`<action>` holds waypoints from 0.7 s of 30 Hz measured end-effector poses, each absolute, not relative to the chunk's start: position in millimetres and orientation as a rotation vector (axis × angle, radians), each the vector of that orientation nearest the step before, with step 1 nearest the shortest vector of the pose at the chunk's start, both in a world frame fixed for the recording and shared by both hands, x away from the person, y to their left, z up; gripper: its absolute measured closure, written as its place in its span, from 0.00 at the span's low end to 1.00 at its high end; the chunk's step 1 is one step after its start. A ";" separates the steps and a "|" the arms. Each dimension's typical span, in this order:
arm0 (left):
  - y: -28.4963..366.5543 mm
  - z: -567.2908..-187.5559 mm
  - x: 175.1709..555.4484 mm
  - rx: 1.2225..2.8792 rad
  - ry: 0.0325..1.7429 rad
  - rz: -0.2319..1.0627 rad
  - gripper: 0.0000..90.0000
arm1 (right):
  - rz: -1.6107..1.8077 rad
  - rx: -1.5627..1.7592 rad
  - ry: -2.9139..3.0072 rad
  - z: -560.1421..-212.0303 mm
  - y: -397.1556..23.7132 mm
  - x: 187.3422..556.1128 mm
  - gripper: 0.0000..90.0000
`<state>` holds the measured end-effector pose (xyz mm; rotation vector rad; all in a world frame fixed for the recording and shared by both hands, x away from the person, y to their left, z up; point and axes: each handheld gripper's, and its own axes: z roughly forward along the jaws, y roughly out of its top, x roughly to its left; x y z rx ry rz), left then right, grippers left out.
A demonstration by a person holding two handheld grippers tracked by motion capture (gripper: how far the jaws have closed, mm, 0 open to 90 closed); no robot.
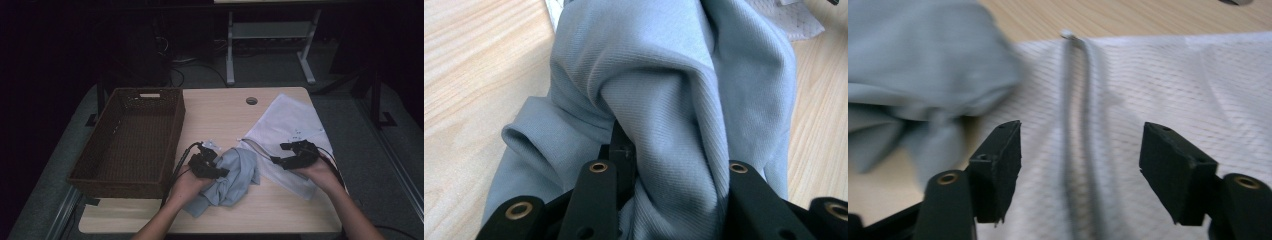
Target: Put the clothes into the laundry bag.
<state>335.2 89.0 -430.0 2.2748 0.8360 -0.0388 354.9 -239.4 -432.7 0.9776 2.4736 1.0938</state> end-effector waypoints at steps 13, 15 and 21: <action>89.7 -432.2 334.2 2.273 0.842 -0.046 0.79 | 1.026 0.994 2.539 -464.8 -254.3 382.5 0.43; 90.0 -432.6 334.5 2.273 0.840 -0.049 0.79 | 1.013 0.975 2.537 -467.1 -254.1 381.8 0.43; 90.7 -432.8 334.7 2.279 0.836 -0.050 0.79 | 0.986 0.947 2.552 -470.5 -251.3 382.0 0.54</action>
